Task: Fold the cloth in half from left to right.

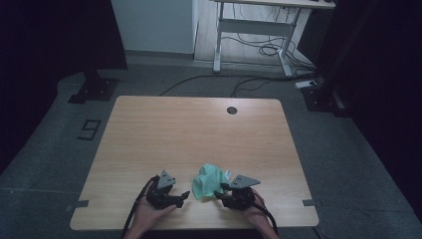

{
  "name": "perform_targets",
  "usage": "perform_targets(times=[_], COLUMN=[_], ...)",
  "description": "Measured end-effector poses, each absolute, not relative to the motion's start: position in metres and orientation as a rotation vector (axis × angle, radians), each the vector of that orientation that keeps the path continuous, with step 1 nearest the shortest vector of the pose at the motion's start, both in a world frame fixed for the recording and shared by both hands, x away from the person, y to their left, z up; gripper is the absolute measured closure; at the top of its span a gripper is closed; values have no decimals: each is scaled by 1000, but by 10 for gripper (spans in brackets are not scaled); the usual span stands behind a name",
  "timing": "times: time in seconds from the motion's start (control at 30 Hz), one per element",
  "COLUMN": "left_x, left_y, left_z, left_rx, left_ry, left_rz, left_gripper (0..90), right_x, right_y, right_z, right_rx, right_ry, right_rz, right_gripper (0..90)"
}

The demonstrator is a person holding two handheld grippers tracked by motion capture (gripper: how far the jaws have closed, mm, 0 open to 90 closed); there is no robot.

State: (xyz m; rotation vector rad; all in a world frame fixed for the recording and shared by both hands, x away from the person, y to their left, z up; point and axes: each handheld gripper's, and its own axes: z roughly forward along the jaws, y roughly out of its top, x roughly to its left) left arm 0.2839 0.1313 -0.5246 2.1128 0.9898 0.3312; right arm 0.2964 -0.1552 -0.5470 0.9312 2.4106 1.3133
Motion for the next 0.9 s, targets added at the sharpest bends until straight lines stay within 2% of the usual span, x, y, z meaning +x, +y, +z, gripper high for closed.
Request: perform_targets(times=[0.3, 0.53, 0.7, 0.9], left_x=[282, 282, 284, 285], left_y=[109, 97, 89, 88], left_z=[-533, -540, -544, -544], left_rx=[2152, 2184, 2211, 2209], left_ry=[949, 929, 915, 916], left_rz=[299, 298, 315, 348], left_gripper=[278, 338, 415, 568], right_x=[298, 300, 300, 300], right_y=[-153, -154, -153, -153], right_z=[-548, -548, -548, -548], right_rx=[946, 969, 970, 967], right_ry=[2414, 2413, 2417, 2426], right_rz=[1322, 1345, 1355, 1363], right_gripper=[565, 574, 575, 569])
